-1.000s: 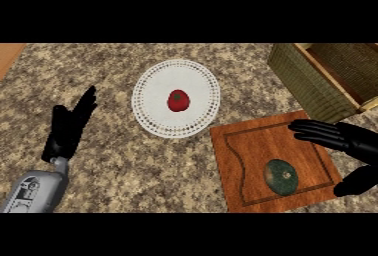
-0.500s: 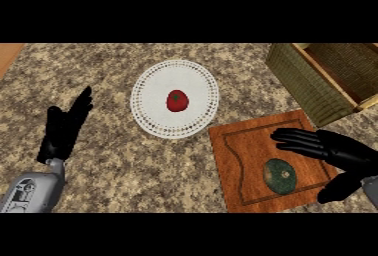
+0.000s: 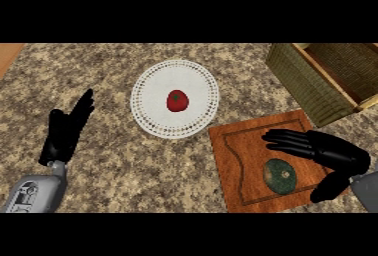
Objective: Pick the squash from the cutting board and place it in the basket
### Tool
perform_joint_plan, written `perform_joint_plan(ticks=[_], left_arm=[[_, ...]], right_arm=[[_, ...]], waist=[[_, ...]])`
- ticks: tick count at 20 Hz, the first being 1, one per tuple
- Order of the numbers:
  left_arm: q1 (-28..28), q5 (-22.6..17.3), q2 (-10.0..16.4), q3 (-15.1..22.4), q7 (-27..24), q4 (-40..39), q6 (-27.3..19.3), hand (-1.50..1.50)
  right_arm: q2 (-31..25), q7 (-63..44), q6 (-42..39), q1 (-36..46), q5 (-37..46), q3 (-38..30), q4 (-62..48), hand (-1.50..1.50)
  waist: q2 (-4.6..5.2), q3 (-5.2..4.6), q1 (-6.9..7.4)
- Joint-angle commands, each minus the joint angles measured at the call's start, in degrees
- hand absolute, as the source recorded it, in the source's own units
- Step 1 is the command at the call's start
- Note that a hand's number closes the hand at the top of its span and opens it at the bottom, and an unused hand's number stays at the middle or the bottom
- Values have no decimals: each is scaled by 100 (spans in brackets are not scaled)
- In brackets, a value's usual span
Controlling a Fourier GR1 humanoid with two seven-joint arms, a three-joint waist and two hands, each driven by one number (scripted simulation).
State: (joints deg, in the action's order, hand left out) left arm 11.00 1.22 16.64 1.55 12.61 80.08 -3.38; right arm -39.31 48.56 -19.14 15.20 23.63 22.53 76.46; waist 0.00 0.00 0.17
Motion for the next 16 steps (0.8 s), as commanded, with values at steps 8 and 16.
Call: perform_joint_plan(ticks=[8, 16], left_arm=[[-127, 109, -51, -197, 26, 168, 252, 0], [417, 285, -229, -267, 273, -155, 147, 0]], right_arm=[[364, 207, -522, 55, 407, -148, -188, -150], [697, 872, 363, -29, 1024, -1, -581, 150]], waist=[[-3, -1, -2], [8, 3, -4]])
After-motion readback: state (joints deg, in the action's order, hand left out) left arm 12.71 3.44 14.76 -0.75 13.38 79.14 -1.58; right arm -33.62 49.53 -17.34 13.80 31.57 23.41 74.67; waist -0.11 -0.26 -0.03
